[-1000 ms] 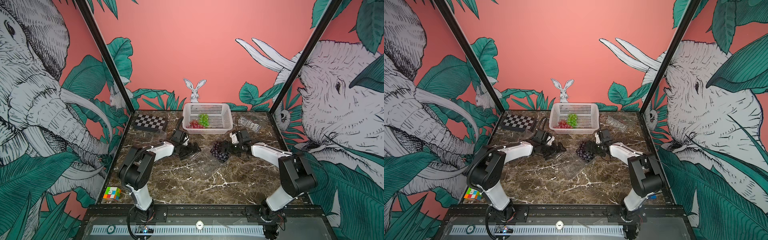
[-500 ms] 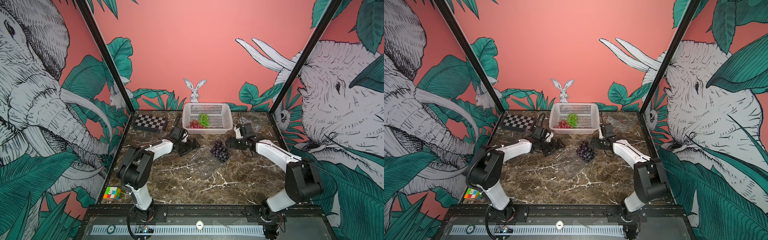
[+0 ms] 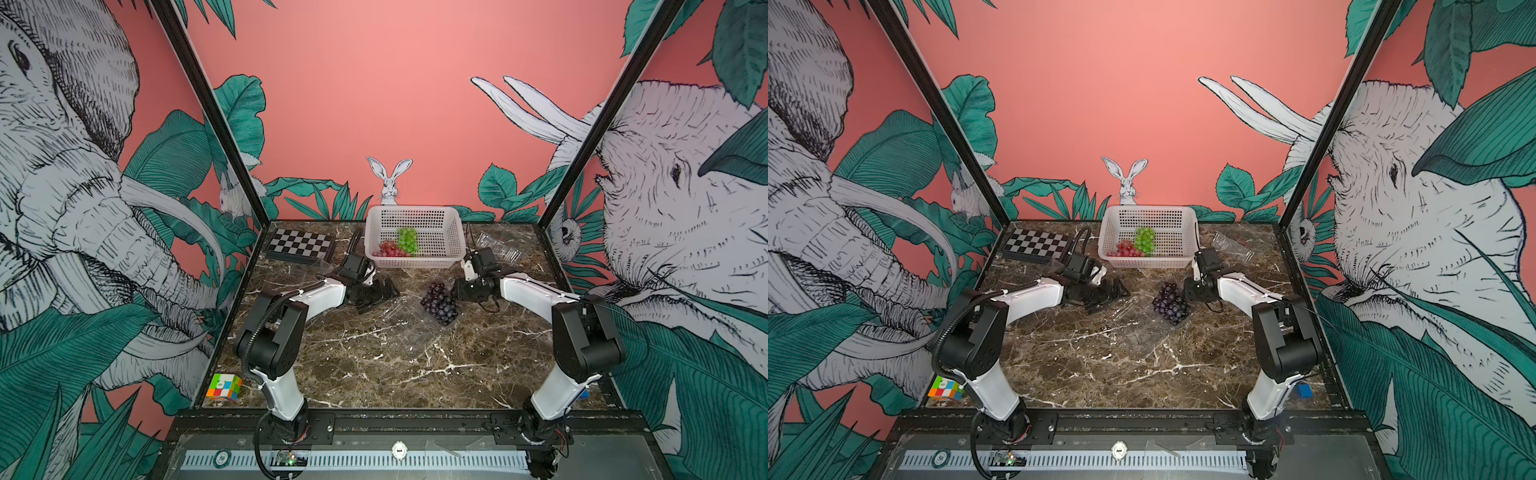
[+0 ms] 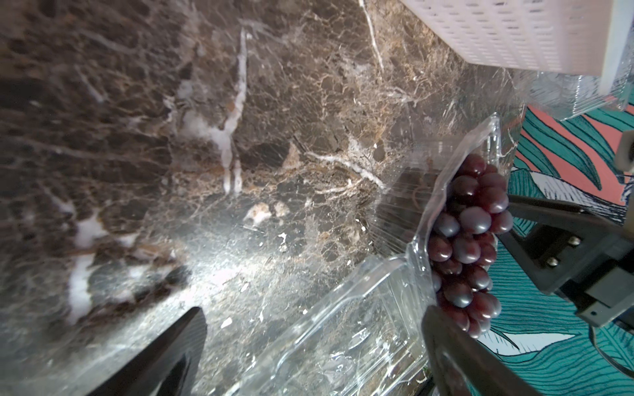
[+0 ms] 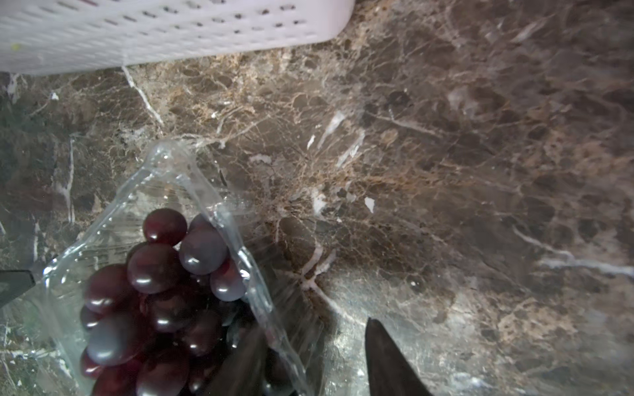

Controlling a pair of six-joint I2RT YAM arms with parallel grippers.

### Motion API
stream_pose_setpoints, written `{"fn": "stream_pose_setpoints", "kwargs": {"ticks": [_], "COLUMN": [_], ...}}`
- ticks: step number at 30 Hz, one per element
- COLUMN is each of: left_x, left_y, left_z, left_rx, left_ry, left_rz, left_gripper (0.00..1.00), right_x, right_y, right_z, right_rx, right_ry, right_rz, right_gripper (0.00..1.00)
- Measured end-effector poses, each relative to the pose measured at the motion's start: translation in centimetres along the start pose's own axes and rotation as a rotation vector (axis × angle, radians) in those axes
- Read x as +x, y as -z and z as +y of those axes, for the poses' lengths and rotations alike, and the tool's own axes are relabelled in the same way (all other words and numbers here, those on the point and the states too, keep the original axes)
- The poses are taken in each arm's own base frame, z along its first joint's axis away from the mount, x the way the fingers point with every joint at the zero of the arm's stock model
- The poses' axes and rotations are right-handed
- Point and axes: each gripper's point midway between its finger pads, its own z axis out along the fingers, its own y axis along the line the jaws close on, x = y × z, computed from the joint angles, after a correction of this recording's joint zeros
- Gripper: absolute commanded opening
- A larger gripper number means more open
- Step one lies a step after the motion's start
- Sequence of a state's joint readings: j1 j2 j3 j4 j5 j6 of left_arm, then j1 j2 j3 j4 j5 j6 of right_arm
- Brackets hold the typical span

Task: Pack grapes into containers
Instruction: Adjust the grape in the packing box, then close the packing box at the center of the board.

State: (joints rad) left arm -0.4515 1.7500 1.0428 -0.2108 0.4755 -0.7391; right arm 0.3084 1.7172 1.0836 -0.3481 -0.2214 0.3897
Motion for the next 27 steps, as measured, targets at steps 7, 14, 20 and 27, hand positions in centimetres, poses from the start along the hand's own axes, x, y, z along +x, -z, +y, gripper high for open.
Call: {"fn": "stream_pose_setpoints", "kwargs": {"ticks": [7, 14, 20, 27], "left_x": [0.2, 0.2, -0.1, -0.4], "left_y": [0.7, 3.3, 3.7, 1.6], "left_z": [1.1, 3.6, 3.3, 4.1], "left_rx": [-0.018, -0.045, -0.029, -0.017], "left_ry": [0.008, 0.06, 0.063, 0.105], "left_rz": [0.0, -0.045, -0.064, -0.043], "left_gripper": [1.0, 1.0, 1.0, 0.99], "right_x": [-0.1, 0.6, 0.4, 1.0], "right_y": [-0.6, -1.5, -1.6, -1.4], "right_z": [0.5, 0.8, 1.9, 2.3], "right_rx": [-0.04, -0.071, -0.093, -0.089], "right_ry": [-0.057, -0.17, -0.2, -0.188], "right_rz": [-0.038, -0.076, -0.09, -0.067], "right_gripper": [0.22, 0.19, 0.25, 0.39]}}
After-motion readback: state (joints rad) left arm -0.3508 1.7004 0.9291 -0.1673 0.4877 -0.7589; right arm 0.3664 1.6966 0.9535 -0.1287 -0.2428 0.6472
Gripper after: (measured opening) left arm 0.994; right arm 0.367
